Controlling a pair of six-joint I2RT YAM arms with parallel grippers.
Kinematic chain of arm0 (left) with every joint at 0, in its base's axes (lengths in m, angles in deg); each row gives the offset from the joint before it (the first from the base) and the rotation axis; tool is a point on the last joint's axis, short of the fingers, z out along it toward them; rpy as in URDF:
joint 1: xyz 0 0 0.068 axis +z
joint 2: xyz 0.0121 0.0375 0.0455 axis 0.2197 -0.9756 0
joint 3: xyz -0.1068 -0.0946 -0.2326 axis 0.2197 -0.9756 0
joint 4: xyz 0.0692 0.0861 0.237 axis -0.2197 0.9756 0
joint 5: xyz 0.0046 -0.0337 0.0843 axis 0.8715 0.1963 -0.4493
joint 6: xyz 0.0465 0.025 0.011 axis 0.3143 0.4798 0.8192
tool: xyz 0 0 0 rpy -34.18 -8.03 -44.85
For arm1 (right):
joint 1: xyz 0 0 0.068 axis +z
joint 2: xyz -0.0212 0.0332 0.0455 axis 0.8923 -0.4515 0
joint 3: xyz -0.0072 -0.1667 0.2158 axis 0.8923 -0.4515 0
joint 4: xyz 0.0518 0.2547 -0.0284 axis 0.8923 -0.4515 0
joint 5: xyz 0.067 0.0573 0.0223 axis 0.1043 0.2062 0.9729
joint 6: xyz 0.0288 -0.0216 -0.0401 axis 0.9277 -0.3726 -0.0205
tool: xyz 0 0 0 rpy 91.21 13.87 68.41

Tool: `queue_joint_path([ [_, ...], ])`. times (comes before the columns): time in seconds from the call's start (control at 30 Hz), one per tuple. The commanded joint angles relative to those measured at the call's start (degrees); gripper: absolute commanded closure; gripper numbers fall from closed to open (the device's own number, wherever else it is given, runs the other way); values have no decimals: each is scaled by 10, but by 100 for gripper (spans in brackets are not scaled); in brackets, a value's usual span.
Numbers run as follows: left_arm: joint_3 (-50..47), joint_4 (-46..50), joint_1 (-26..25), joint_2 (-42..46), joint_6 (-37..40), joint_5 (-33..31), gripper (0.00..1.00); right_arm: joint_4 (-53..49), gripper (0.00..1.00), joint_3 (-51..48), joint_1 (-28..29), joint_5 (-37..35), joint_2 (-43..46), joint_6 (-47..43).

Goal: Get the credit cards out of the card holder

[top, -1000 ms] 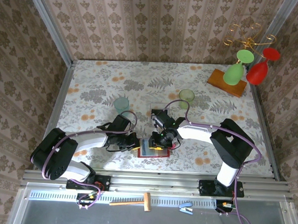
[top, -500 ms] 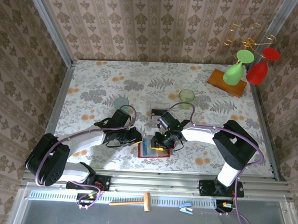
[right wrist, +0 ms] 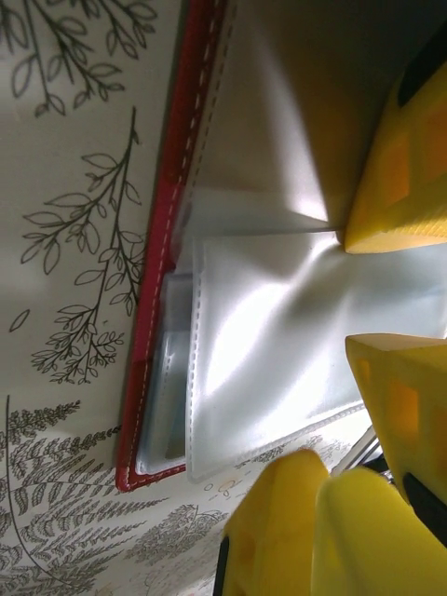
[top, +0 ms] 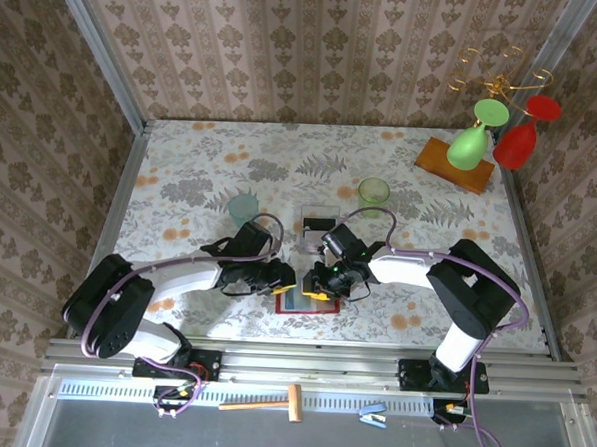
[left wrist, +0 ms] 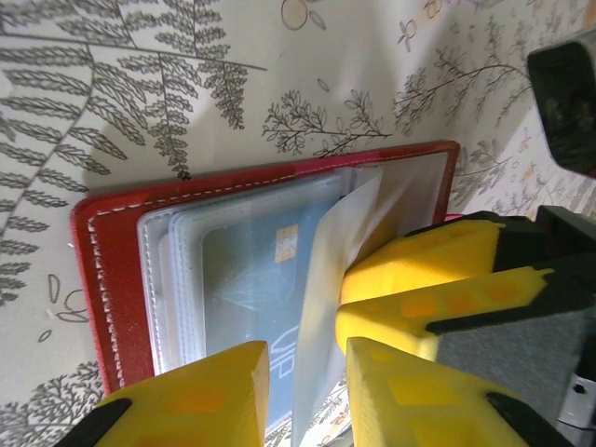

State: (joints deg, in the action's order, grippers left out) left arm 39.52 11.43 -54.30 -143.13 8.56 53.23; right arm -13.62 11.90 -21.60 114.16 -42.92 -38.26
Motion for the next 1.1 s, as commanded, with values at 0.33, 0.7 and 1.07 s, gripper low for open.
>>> queue_joint_path([
  [0.33, 16, -36, -14, -34, -14, 24, 78, 9, 68, -18, -4, -4, 5, 15],
  [0.7, 22, -42, -17, -31, -17, 30, 79, 1, 67, -15, -5, -20, 60, 26],
  [1.07, 54, -2, -22, -13, -9, 24, 75, -54, 67, -19, -21, -55, 118, 10],
])
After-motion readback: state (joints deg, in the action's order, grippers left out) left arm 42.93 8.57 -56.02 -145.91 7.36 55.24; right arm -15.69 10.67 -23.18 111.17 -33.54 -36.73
